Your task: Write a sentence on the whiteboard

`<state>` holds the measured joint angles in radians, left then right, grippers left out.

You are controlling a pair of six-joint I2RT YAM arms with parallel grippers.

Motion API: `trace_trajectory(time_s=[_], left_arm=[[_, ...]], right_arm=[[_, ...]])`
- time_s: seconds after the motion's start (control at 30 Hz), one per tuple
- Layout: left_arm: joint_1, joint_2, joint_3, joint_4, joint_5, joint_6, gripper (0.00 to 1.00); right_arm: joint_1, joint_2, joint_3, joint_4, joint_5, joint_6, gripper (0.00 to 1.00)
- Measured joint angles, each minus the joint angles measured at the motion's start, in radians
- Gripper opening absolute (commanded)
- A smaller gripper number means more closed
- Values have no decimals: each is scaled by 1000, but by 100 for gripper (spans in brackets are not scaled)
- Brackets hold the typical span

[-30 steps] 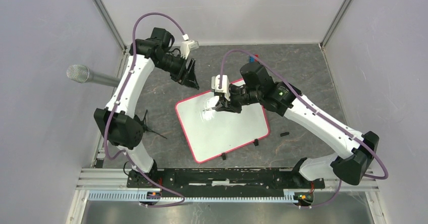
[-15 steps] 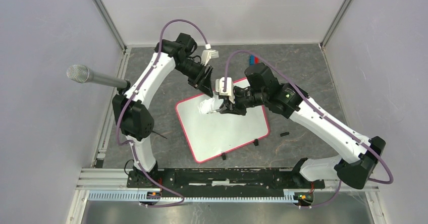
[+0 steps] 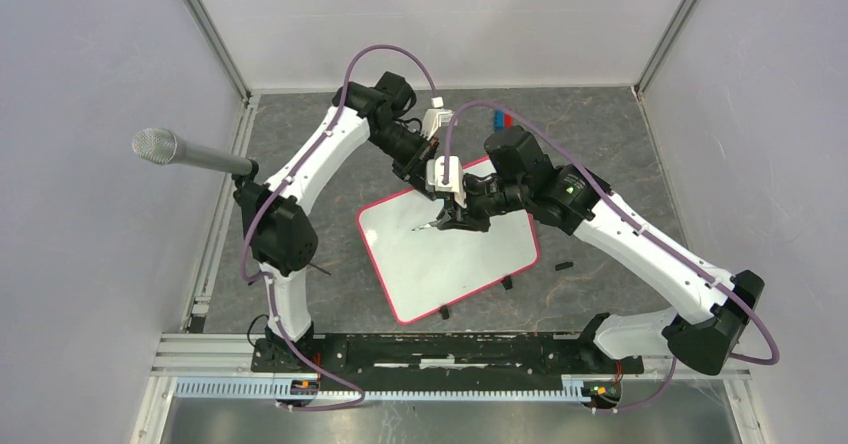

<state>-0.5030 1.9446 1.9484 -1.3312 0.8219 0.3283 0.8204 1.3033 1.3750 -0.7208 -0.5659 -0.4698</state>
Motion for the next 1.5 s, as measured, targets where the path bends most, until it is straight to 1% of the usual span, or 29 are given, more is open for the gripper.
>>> trace_trajectory(time_s=[0.17, 0.3, 0.6, 0.63, 0.7, 0.73, 0.77, 0.83, 1.0, 1.1, 1.23, 1.33, 1.43, 1.5], left_arm=[[-16, 18, 29, 1, 0, 3, 3], [-23, 36, 54, -10, 3, 22, 2], [-51, 74, 116, -71, 41, 119, 3], [-56, 81, 126, -80, 45, 131, 4], [-64, 93, 145, -92, 47, 143, 14], [-65, 97, 151, -96, 47, 145, 18], [-66, 99, 155, -99, 45, 145, 23], [-66, 100, 156, -100, 36, 145, 38], [-83, 100, 162, -119, -44, 133, 56], [-73, 89, 164, -131, -80, 118, 62], [-12, 29, 153, -132, -95, 106, 66], [68, -70, 114, -130, -93, 102, 68], [151, -208, 19, -114, -85, 88, 69], [174, -282, -48, -100, -81, 84, 69]], right_arm=[[0, -3, 0, 0, -3, 0, 0], [0, -9, -5, 0, -11, 0, 0], [0, -15, -11, 0, -28, 0, 0], [0, -15, -11, 0, -29, 0, 0], [0, -16, -12, 0, -29, 0, 0], [0, -16, -13, 0, -30, 0, 0], [0, -16, -13, 0, -31, 0, 0], [0, -18, -13, 0, -32, 0, 0], [0, -35, -16, -1, -32, 0, 0], [0, -52, -26, 3, -32, 1, 0], [0, -72, -55, 12, -29, 2, 0], [0, -76, -76, 23, -21, 5, 0], [0, -76, -95, 45, -6, 16, 0], [0, -77, -111, 74, 5, 26, 0]])
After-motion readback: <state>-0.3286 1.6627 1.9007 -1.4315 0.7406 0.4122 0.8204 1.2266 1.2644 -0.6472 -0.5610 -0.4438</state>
